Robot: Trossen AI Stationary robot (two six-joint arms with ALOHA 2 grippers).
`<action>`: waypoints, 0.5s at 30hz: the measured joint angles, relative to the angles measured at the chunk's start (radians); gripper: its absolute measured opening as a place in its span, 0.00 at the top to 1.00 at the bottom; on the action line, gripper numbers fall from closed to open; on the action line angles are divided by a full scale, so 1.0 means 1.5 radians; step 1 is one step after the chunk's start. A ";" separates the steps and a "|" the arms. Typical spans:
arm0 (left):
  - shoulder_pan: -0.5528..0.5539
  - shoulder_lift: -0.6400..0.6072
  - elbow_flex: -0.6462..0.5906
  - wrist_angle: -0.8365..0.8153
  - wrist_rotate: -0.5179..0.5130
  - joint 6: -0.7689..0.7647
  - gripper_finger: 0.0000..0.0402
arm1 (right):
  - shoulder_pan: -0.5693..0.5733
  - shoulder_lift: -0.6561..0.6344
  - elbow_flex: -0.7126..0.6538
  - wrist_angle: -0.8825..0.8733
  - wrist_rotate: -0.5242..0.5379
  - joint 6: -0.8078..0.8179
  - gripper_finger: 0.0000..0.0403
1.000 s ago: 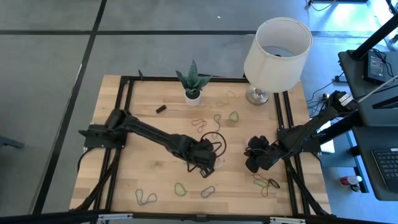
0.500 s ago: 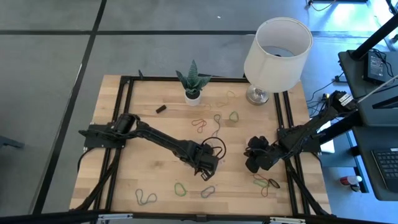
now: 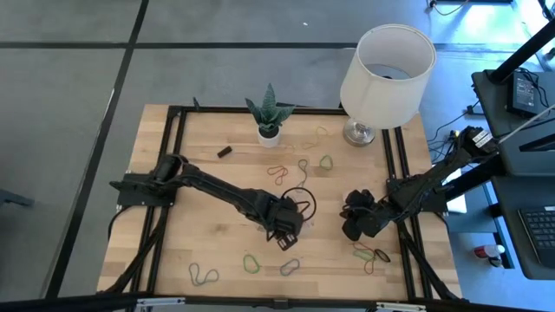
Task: Pick and place rubber bands into bin
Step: Put the top red rubber band into the transparent bin, then put the top blue rubber band into the transparent bin
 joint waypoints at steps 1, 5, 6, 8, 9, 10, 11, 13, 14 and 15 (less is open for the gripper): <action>0.001 -0.005 0.000 0.001 0.001 0.004 0.68 | 0.000 0.000 0.000 0.002 0.000 0.000 0.96; 0.000 -0.015 0.000 -0.003 0.001 0.012 0.69 | 0.000 0.000 0.000 0.002 0.001 -0.001 0.96; 0.000 -0.014 0.000 -0.004 0.001 0.025 0.69 | 0.000 0.000 0.000 0.002 0.001 -0.001 0.96; 0.000 -0.014 -0.001 -0.007 0.003 0.055 0.69 | 0.000 0.000 0.000 0.002 0.004 -0.001 0.96; 0.000 -0.012 -0.001 -0.007 0.005 0.064 0.68 | -0.001 0.000 0.000 0.002 0.005 -0.001 0.96; 0.000 -0.010 -0.001 -0.009 0.009 0.068 0.68 | 0.000 0.000 0.000 0.002 0.005 -0.001 0.96; 0.000 -0.007 -0.001 -0.018 0.009 0.072 0.68 | 0.000 0.000 0.000 0.002 0.006 -0.001 0.96; 0.000 -0.006 -0.001 -0.040 0.010 0.089 0.66 | 0.000 0.000 0.000 0.002 0.006 -0.002 0.96; 0.000 -0.006 -0.001 -0.046 0.010 0.097 0.65 | -0.001 0.000 0.000 0.002 0.006 -0.002 0.96; 0.000 -0.007 -0.004 -0.048 0.010 0.102 0.65 | 0.000 0.000 0.000 0.002 0.006 -0.002 0.96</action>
